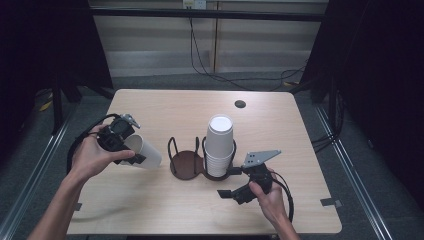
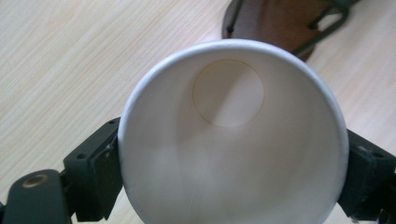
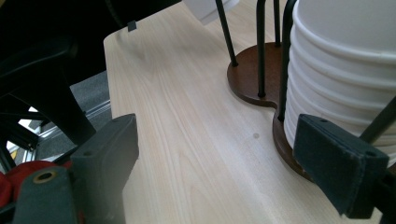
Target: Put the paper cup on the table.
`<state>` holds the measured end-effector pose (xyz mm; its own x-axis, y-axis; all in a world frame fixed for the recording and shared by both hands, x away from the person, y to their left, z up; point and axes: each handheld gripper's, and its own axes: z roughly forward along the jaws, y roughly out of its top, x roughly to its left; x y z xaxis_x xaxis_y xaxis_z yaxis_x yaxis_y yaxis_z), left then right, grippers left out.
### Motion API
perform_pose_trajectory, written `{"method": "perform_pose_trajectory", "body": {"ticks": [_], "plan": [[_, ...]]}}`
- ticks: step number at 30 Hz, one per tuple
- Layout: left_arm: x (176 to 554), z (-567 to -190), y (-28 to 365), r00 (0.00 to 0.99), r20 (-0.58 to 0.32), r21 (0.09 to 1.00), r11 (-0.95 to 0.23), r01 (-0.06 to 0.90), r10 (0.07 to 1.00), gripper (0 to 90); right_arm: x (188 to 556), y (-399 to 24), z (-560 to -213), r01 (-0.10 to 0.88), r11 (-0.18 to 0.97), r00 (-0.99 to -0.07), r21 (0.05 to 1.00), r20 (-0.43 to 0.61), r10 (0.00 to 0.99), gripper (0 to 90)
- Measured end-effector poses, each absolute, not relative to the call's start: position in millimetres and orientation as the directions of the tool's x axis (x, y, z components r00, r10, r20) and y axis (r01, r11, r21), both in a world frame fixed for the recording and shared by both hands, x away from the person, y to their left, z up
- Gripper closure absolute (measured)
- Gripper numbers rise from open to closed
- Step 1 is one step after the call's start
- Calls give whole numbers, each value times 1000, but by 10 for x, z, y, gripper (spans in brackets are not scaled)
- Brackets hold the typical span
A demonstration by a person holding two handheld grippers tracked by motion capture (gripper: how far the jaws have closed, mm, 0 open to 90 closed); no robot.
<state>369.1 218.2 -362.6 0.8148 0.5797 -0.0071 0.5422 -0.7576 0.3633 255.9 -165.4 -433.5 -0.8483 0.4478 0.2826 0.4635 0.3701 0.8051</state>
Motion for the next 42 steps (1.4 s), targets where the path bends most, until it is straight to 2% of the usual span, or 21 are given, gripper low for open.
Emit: {"method": "perform_pose_trajectory", "body": {"ticks": [4, 11, 20, 31, 42], "plan": [[3784, -3706, 2125, 811, -12, 331, -763, 555, 585, 120, 2561, -1648, -4345, 472, 375, -845, 798, 289, 449, 144], [3852, -3796, 1999, 817, 30, 299, -786, 542, 575, 114, 2573, -1639, -4365, 479, 379, -843, 792, 293, 452, 144], [3936, -3927, 1916, 833, 63, 202, -824, 529, 550, 105, 2579, -1635, -4382, 485, 382, -841, 786, 300, 450, 144], [3936, -3975, 1830, 829, 93, 224, -823, 523, 552, 68, 2585, -1619, -4402, 496, 396, -838, 773, 306, 452, 144], [3963, -4074, 1725, 835, 104, 185, -835, 518, 541, 62, 2585, -1614, -4397, 498, 404, -838, 767, 308, 450, 145]]}}
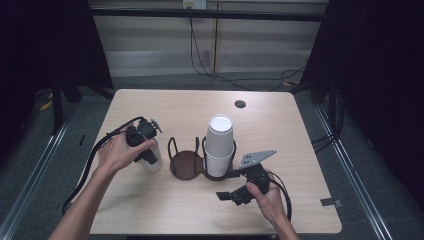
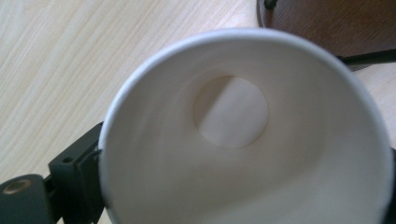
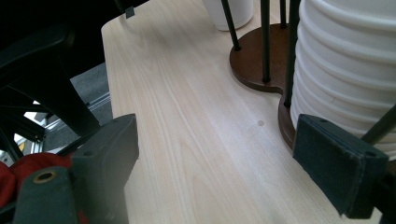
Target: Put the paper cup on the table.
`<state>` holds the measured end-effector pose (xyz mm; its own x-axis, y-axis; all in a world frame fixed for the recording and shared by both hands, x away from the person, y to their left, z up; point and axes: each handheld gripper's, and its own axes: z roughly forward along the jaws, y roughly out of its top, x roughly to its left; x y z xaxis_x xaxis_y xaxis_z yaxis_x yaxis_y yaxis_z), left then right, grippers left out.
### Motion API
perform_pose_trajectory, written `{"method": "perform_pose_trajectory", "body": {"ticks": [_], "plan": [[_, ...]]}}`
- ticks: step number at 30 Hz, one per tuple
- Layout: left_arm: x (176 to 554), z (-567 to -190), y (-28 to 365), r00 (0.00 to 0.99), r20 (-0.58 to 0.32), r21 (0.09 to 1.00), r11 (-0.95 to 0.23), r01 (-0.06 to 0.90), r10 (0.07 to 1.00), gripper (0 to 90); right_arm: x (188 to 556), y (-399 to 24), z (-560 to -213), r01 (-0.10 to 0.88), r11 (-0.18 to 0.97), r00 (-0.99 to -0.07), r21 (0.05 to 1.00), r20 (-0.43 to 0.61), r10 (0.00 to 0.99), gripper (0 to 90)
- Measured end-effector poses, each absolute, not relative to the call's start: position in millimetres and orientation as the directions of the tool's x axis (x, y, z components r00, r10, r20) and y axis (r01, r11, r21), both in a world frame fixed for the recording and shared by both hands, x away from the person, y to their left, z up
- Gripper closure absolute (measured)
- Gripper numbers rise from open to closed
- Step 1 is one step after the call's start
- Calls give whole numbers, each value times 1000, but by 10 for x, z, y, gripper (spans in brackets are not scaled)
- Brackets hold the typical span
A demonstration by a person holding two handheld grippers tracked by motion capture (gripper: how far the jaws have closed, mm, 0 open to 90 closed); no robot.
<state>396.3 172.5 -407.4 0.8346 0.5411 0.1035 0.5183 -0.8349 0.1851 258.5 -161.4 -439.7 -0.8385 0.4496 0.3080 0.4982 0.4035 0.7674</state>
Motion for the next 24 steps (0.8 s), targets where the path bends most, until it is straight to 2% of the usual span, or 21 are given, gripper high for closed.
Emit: {"method": "perform_pose_trajectory", "body": {"ticks": [3, 10, 24], "plan": [[3946, -4107, 1714, 850, 77, 203, -843, 498, 520, 66, 2583, -1625, -4383, 494, 402, -841, 771, 308, 444, 145], [3935, -4190, 1755, 862, 80, 209, -854, 477, 501, 65, 2585, -1638, -4377, 495, 398, -840, 772, 308, 447, 144], [3869, -4285, 2020, 854, 18, 286, -821, 494, 520, 66, 2584, -1635, -4376, 495, 399, -840, 772, 308, 446, 145]]}}
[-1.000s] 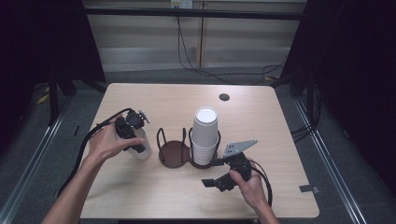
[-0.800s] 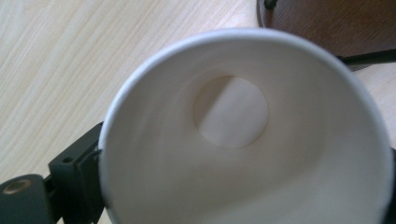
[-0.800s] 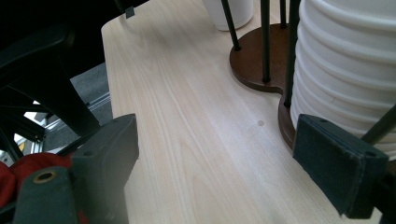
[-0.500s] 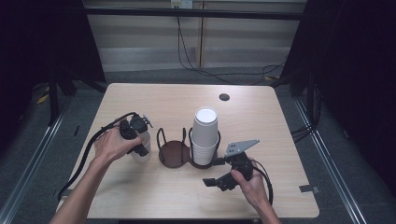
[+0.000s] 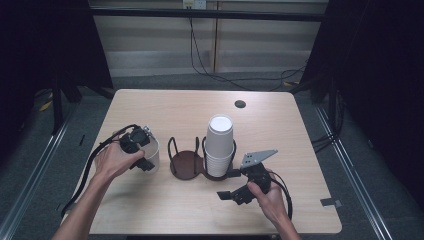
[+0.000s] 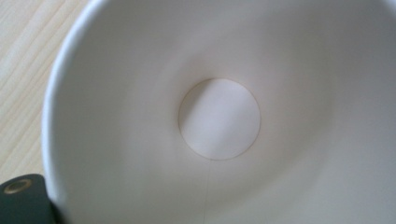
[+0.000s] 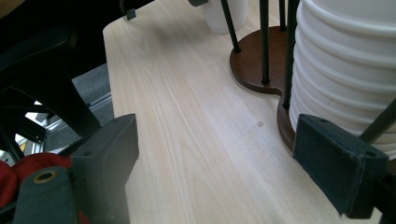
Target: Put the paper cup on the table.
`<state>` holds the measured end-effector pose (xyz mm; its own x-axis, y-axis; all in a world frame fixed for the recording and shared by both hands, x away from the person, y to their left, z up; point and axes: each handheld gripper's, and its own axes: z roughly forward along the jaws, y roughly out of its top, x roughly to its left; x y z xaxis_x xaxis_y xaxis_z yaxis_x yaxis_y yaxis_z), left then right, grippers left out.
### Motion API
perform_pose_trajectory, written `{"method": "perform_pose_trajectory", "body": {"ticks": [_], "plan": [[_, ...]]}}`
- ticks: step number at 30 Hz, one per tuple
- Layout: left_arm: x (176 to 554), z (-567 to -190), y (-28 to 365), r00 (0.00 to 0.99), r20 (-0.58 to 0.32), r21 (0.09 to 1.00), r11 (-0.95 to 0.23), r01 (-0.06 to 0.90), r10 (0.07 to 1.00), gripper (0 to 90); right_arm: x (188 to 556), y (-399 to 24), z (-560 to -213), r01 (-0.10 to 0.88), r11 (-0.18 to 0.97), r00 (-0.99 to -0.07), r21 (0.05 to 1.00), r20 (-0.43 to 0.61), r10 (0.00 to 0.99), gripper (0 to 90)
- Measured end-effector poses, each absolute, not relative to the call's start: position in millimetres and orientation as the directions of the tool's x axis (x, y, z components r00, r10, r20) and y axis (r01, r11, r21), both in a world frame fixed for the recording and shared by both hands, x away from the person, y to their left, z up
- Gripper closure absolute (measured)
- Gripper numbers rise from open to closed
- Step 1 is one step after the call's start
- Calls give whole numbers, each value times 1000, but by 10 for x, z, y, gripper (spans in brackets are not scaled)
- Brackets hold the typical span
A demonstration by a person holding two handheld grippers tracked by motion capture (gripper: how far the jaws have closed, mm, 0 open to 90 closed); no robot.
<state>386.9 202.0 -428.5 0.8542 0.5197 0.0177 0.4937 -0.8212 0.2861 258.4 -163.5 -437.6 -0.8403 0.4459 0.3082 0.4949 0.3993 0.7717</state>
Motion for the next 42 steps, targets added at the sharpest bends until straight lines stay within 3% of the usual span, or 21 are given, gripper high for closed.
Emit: {"method": "perform_pose_trajectory", "body": {"ticks": [8, 26, 37, 42], "plan": [[3806, -4337, 2174, 842, -11, 341, -790, 510, 539, 156, 2589, -1637, -4374, 495, 401, -840, 771, 306, 449, 145], [3514, -4299, 2387, 804, -12, 443, -718, 537, 595, 159, 2584, -1657, -4376, 499, 393, -836, 772, 310, 452, 145], [3289, -4320, 2495, 787, -105, 543, -628, 557, 608, 170, 2587, -1668, -4390, 504, 391, -833, 770, 313, 456, 145], [3194, -4309, 2509, 793, -99, 569, -620, 541, 601, 169, 2588, -1671, -4398, 506, 391, -832, 769, 314, 458, 144]]}}
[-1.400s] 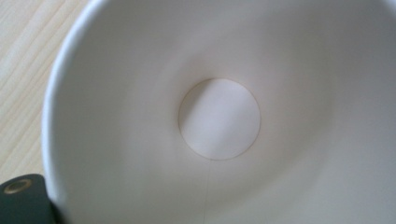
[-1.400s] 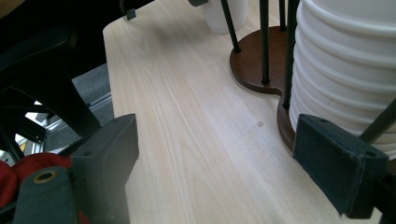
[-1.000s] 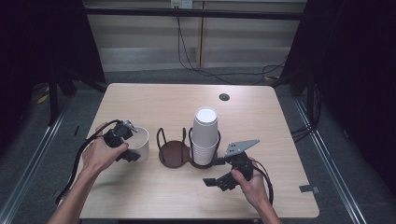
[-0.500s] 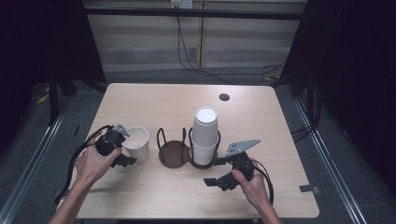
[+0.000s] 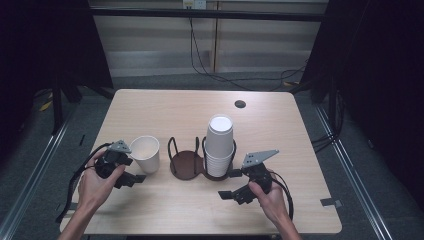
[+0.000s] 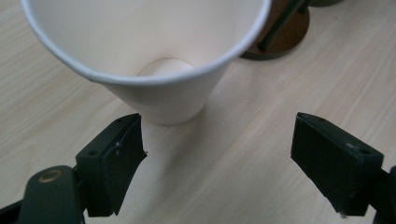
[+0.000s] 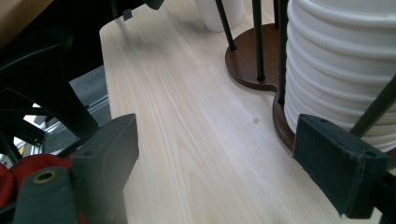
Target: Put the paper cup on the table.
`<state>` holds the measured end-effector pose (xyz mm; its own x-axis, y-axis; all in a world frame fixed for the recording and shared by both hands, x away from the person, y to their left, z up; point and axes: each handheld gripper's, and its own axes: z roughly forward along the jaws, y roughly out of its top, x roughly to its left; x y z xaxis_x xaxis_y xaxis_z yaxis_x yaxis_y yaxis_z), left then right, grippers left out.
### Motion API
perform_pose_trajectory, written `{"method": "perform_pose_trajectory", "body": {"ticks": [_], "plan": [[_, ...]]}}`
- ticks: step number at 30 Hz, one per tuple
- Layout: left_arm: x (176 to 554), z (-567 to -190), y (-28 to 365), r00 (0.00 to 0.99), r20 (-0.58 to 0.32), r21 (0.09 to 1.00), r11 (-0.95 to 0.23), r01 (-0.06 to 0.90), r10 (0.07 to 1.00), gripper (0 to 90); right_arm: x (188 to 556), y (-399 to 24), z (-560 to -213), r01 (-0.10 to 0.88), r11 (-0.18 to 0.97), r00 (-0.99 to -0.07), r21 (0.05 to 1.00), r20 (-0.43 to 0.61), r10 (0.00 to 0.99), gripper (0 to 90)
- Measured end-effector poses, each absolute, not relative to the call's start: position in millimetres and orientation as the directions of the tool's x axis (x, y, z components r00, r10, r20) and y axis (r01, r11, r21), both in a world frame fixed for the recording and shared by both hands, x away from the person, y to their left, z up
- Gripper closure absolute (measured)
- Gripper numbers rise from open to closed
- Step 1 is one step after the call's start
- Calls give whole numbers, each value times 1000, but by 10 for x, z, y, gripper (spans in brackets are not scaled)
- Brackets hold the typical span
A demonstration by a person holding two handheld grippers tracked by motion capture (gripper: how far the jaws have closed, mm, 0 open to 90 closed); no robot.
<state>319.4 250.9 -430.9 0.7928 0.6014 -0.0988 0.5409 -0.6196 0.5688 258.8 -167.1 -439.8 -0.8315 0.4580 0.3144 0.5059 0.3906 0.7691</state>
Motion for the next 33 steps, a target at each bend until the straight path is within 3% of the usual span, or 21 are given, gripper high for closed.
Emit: {"method": "perform_pose_trajectory", "body": {"ticks": [9, 16, 21, 24, 30, 33], "plan": [[2957, -4336, 2425, 814, -110, 631, -592, 501, 571, 170, 2583, -1680, -4400, 506, 386, -830, 771, 313, 462, 145], [2804, -4343, 2366, 804, -183, 681, -517, 519, 566, 170, 2581, -1694, -4400, 506, 377, -828, 776, 315, 464, 144], [2664, -4328, 2316, 794, -176, 745, -449, 494, 581, 172, 2577, -1688, -4404, 508, 376, -826, 775, 315, 466, 144], [2631, -4366, 2285, 792, -226, 773, -390, 500, 567, 172, 2572, -1683, -4402, 505, 376, -828, 776, 313, 466, 145], [2561, -4471, 2104, 811, -207, 792, -393, 467, 547, 171, 2568, -1683, -4403, 502, 370, -828, 781, 312, 465, 144], [2565, -4509, 1997, 801, -246, 801, -351, 485, 546, 167, 2566, -1676, -4409, 498, 367, -829, 786, 308, 466, 144]]}}
